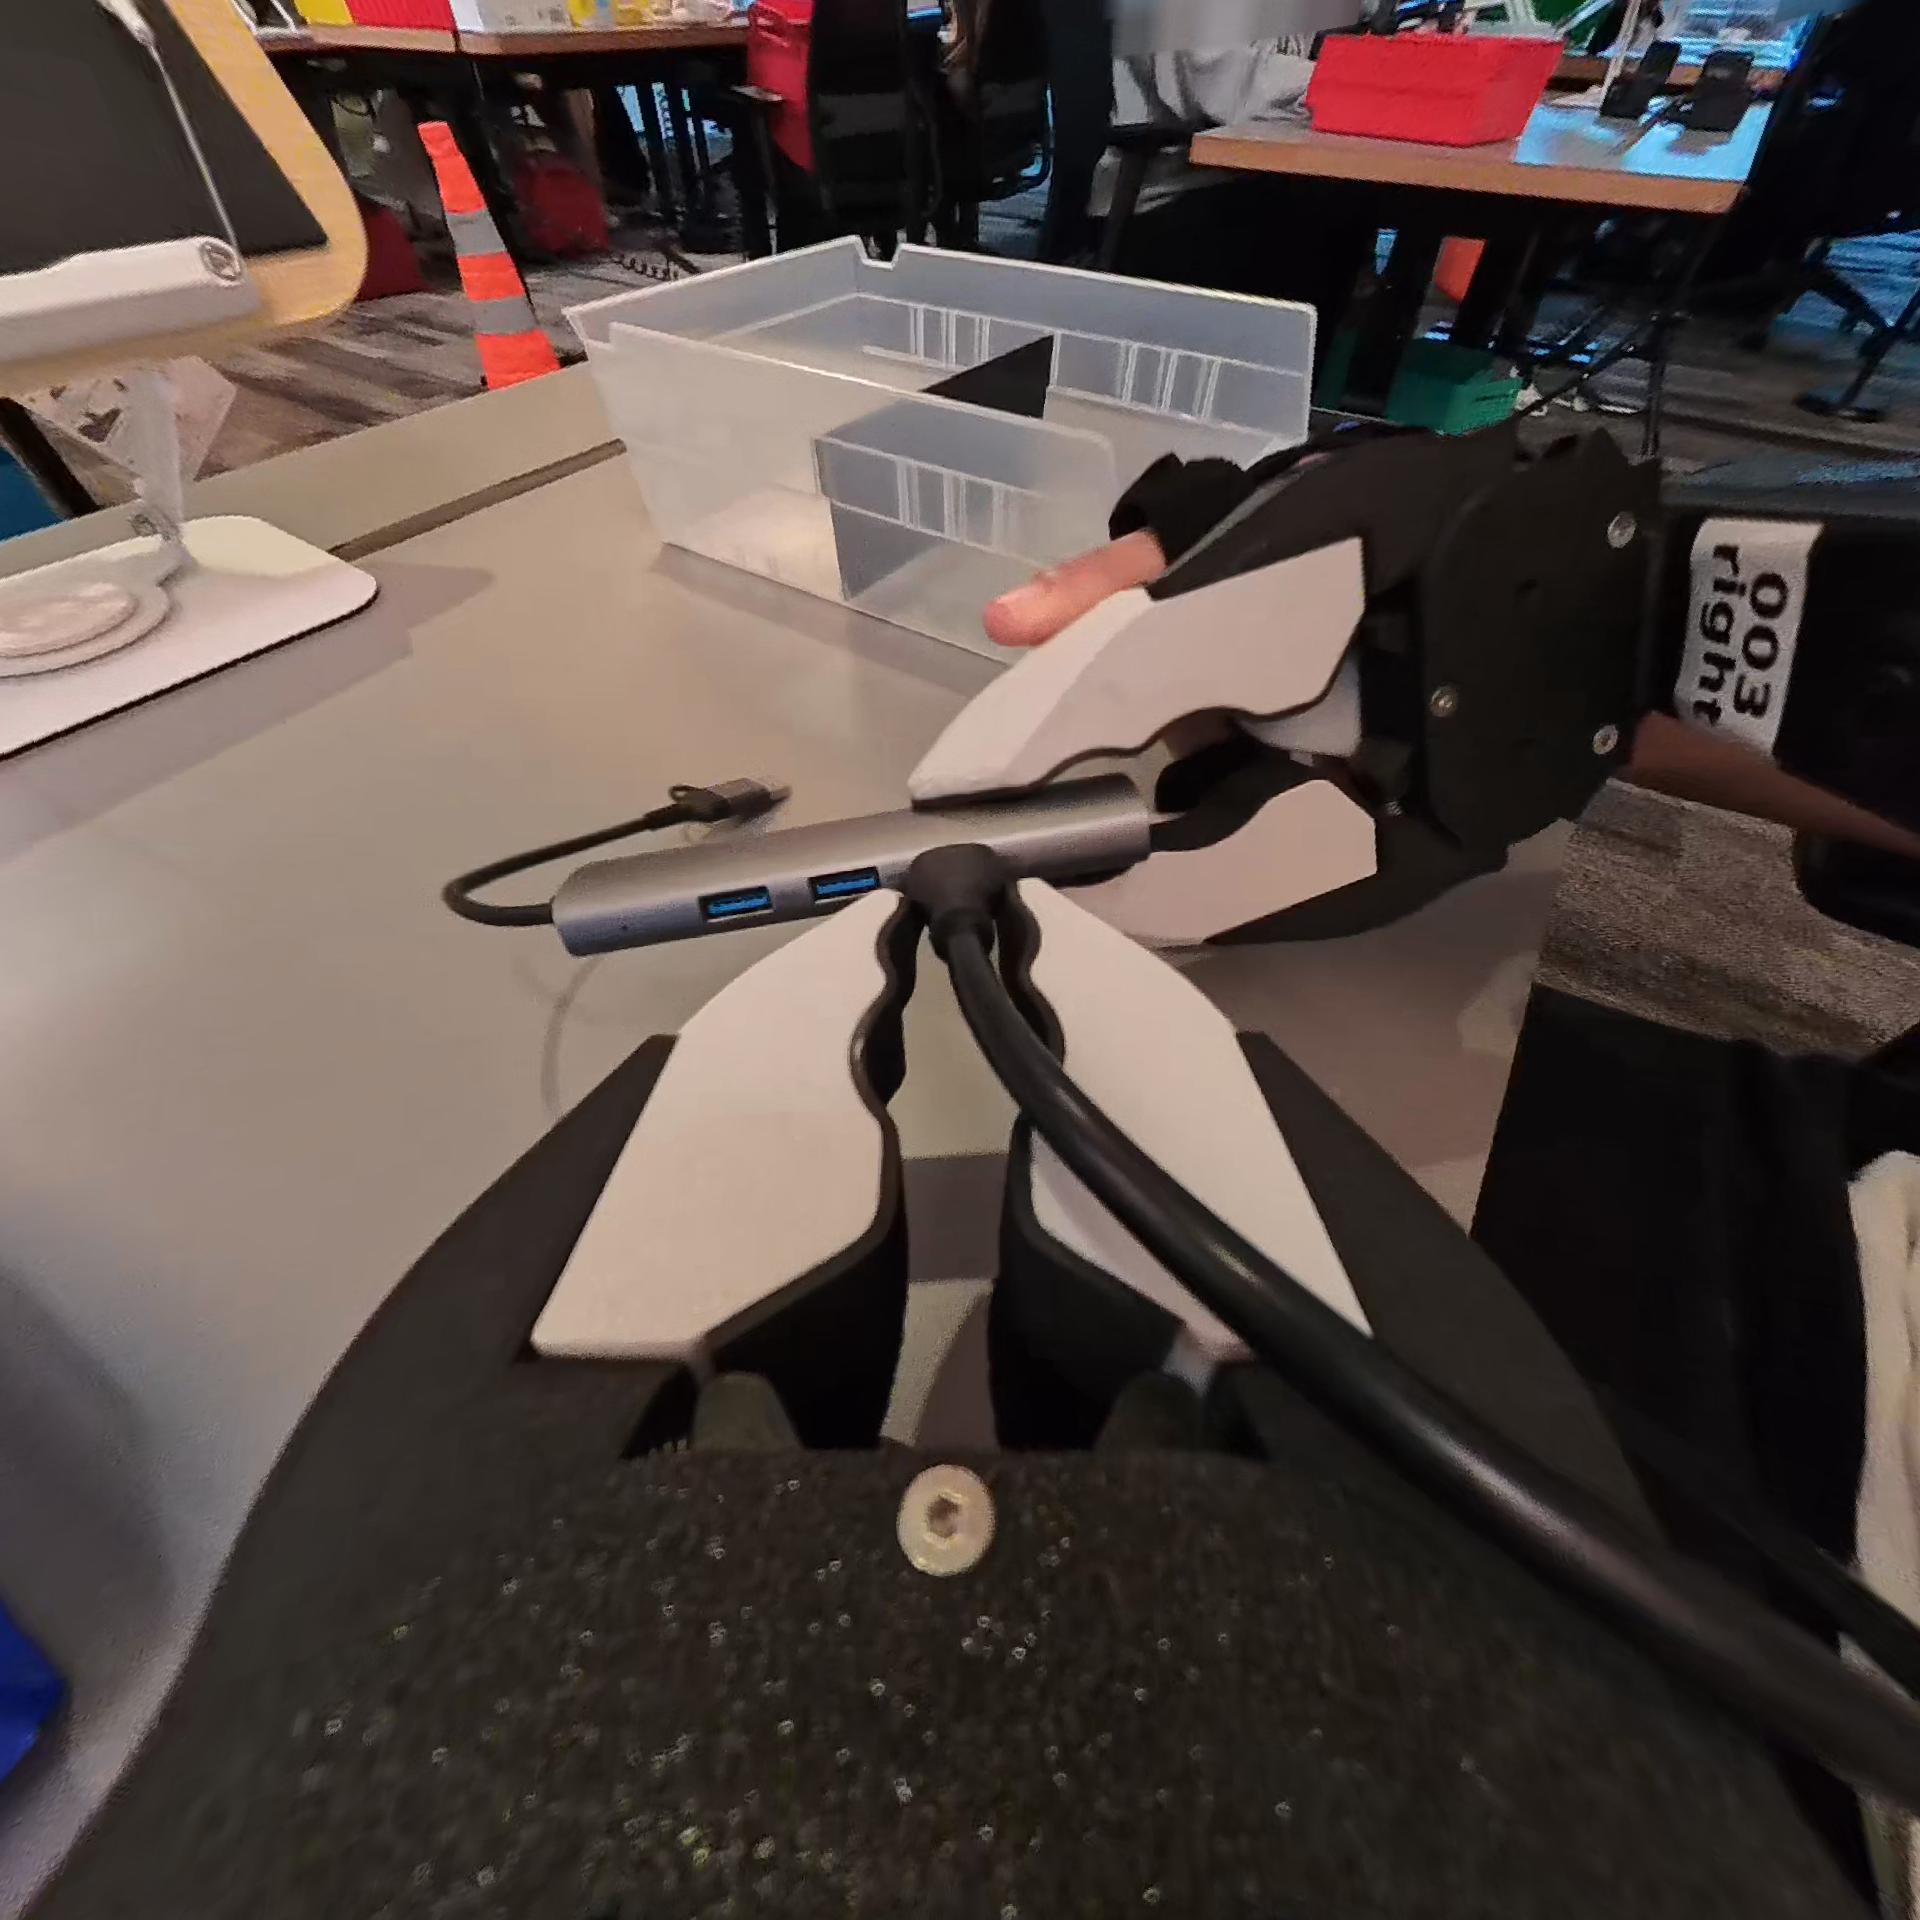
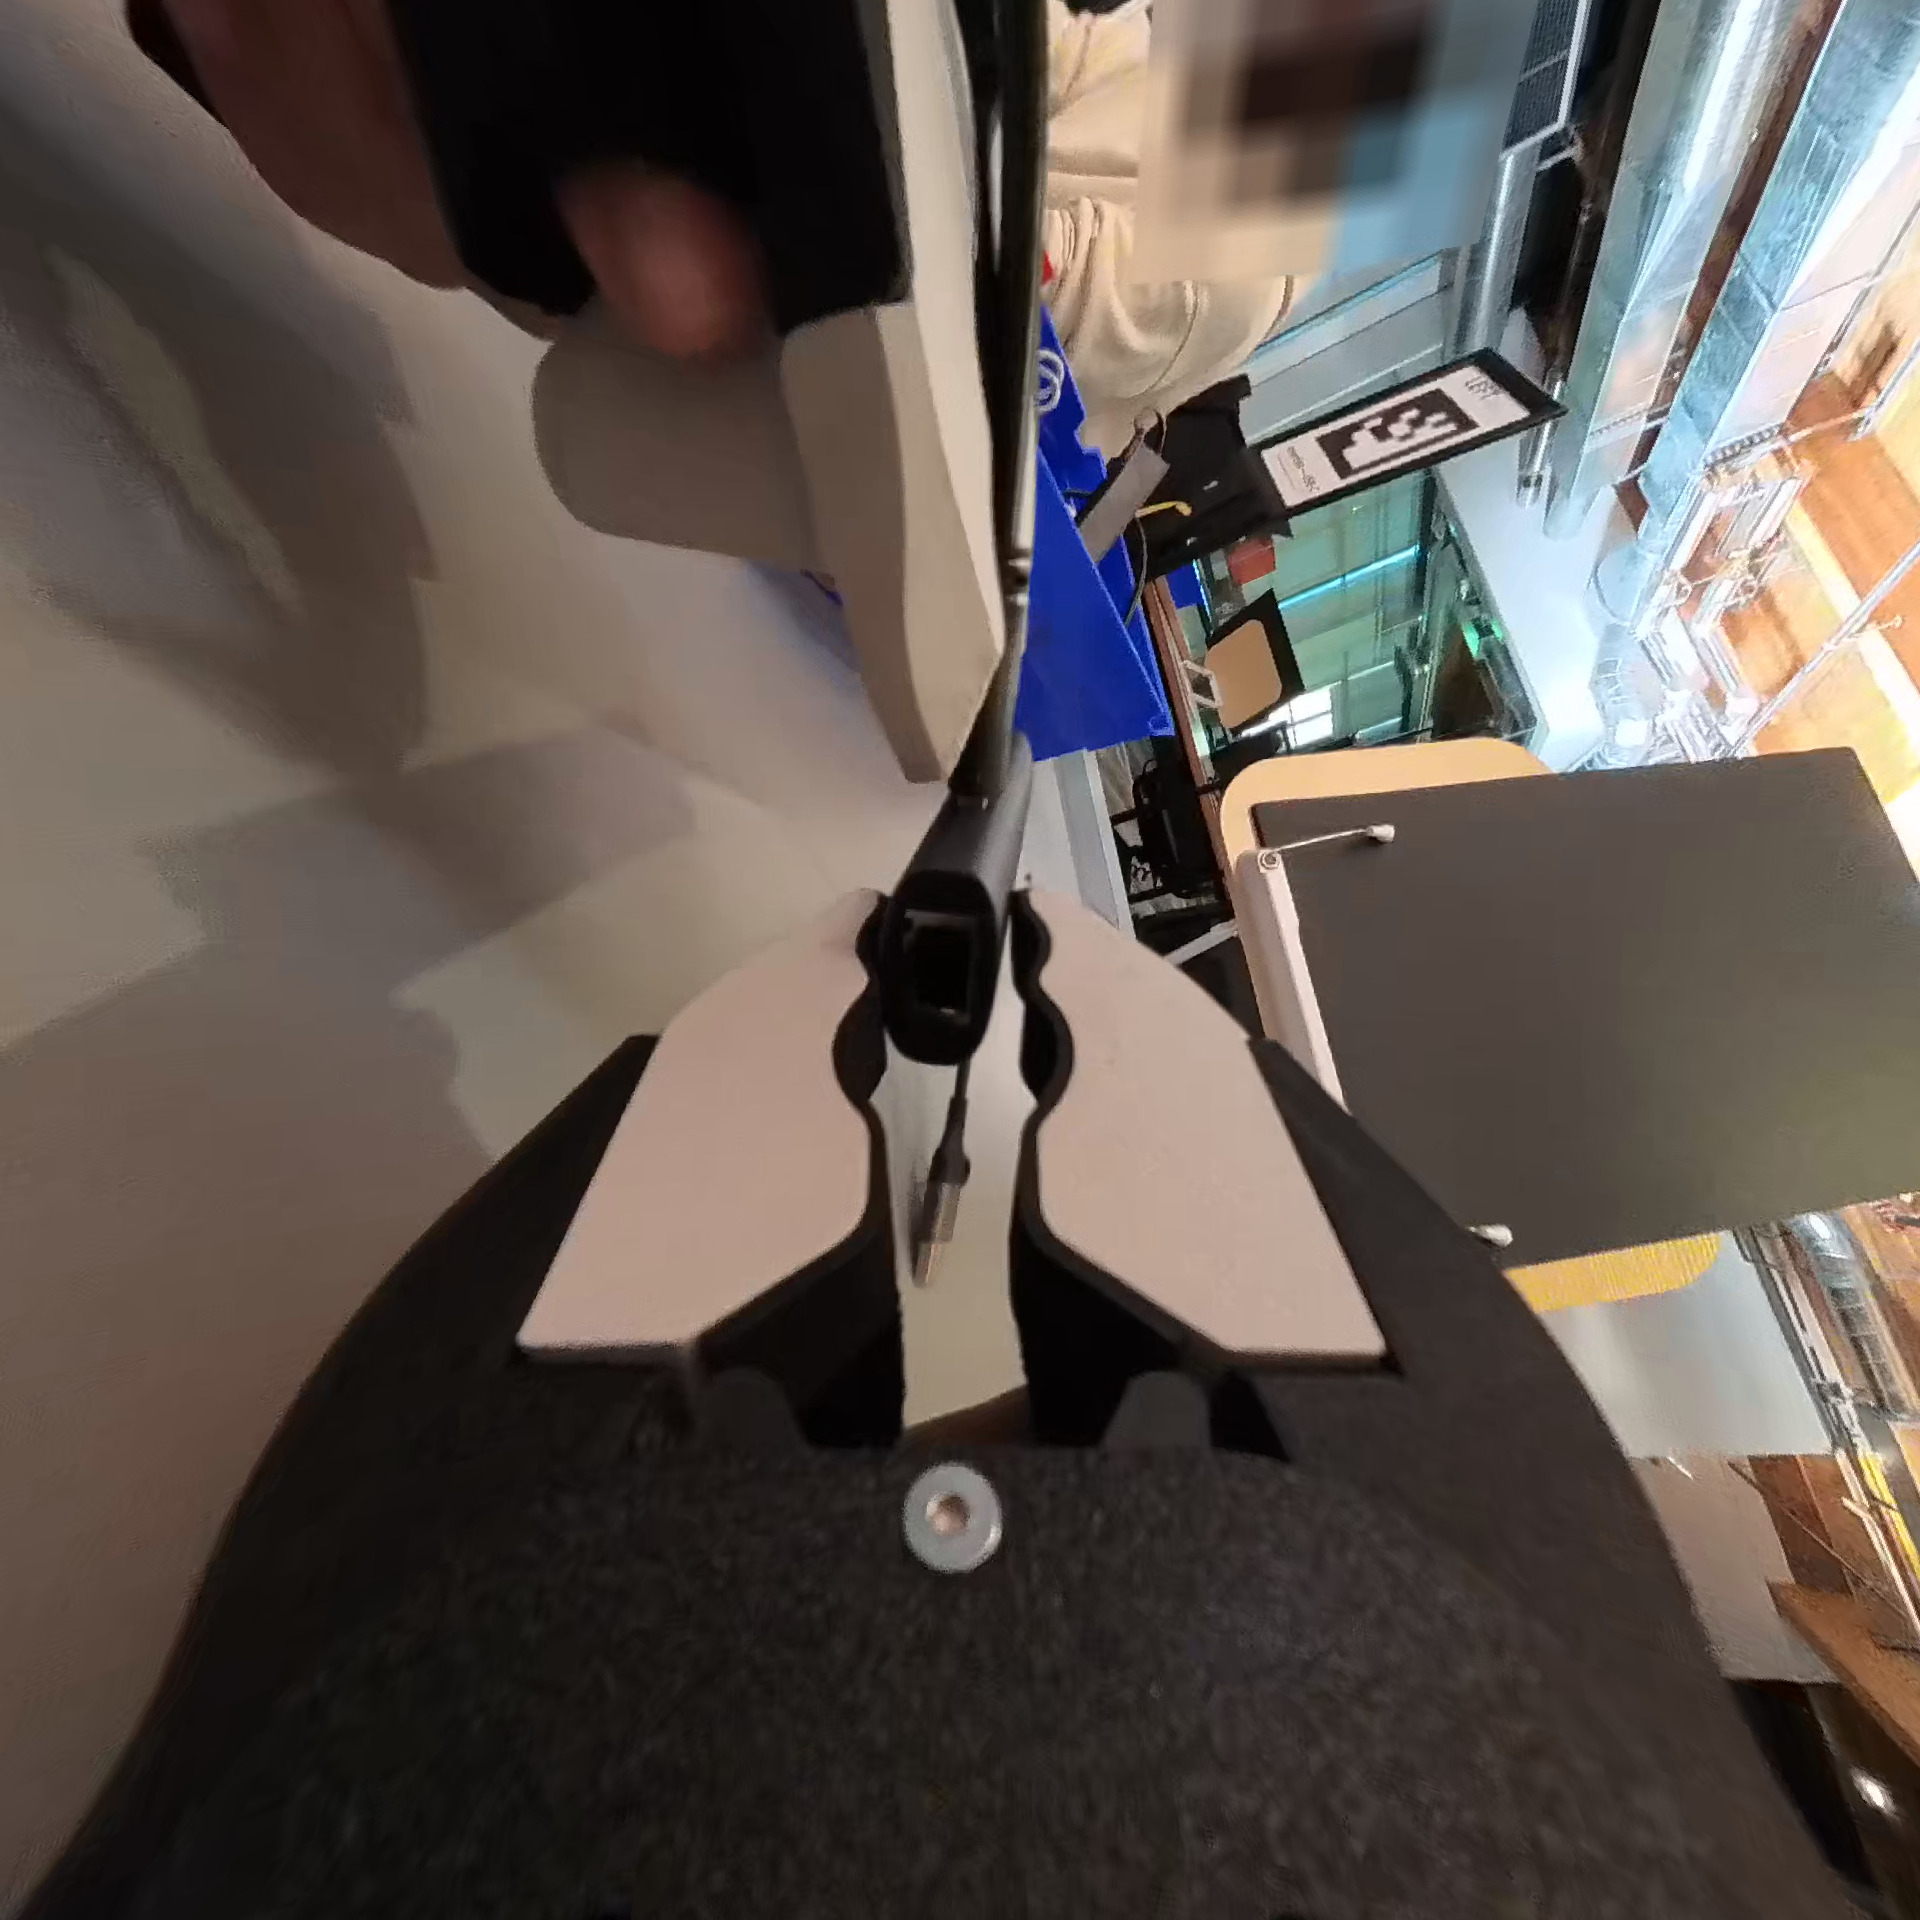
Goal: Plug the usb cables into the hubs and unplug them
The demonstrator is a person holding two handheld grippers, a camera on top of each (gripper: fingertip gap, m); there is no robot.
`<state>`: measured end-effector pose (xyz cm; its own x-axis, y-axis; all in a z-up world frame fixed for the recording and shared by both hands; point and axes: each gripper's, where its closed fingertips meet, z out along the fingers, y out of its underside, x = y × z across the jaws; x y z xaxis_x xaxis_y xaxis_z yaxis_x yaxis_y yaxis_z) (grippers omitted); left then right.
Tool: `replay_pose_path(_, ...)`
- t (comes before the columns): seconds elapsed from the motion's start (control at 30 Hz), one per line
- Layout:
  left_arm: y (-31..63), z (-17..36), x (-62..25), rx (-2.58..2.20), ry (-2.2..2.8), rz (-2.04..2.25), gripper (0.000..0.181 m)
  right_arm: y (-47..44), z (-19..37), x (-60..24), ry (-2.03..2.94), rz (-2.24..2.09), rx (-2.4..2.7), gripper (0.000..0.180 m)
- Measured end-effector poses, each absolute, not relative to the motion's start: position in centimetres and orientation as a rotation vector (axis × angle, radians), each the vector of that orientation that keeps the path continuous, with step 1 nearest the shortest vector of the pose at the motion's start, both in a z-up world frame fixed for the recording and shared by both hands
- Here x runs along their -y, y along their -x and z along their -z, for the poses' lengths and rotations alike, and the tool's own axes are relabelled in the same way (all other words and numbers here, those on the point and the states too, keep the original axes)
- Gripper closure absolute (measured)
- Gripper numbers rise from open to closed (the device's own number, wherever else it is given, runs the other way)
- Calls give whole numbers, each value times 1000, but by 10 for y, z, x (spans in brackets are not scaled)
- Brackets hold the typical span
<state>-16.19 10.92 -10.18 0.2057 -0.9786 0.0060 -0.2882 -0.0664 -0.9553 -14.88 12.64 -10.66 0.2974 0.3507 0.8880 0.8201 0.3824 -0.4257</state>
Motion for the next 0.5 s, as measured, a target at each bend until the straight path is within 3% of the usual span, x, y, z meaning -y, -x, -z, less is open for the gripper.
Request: replay_pose_path(0.5, 172, 86, -101, -1246, 1497, 1173, 166, 160, 85, -118, 1089, 527, 1256, 162)
